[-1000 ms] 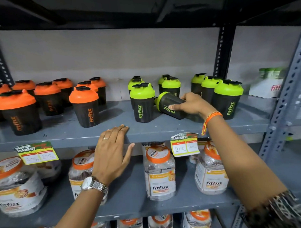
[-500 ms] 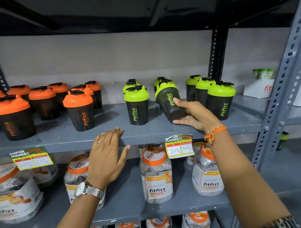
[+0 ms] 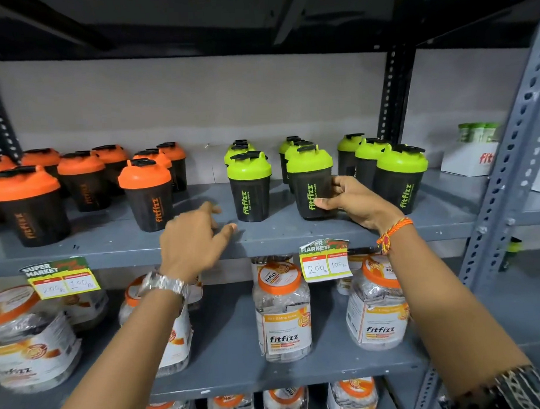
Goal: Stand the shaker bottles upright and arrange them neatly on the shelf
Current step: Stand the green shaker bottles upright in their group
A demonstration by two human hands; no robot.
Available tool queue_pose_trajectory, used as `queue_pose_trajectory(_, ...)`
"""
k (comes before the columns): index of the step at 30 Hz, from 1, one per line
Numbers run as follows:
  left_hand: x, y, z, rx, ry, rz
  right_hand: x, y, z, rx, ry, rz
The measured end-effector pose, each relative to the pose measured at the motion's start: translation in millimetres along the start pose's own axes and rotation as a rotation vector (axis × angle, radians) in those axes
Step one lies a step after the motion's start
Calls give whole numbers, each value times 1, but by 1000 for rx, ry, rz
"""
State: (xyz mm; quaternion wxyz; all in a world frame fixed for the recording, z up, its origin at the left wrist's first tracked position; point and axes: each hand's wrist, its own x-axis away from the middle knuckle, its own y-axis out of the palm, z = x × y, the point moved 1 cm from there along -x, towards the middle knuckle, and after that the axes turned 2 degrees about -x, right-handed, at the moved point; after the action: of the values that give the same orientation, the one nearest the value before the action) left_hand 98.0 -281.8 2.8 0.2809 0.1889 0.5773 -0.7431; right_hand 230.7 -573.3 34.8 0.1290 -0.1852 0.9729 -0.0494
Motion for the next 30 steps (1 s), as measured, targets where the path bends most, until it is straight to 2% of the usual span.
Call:
queue_pose_trajectory(2,-25,1,1,190,-81,-131,0,-3,2,25,5,-15)
queue_pose_trajectory(5,-55,7,5,597,-202,-425,1,-7,5,22,12,-38)
queue_pose_trajectory(8,-70,17,6,716,-191,-537,1,-9,8,27,14,-18)
queue_pose_trajectory(15,-80,33,4,814,-128,-543,6,-13,13,51,-12,25)
queue_pose_trajectory(26,-66,30,-9,555,-8,-355,11,-12,13,114,-39,36)
queue_pose_trajectory(30,-62,27,-5,543,-16,-317,12,-14,12,140,-40,30)
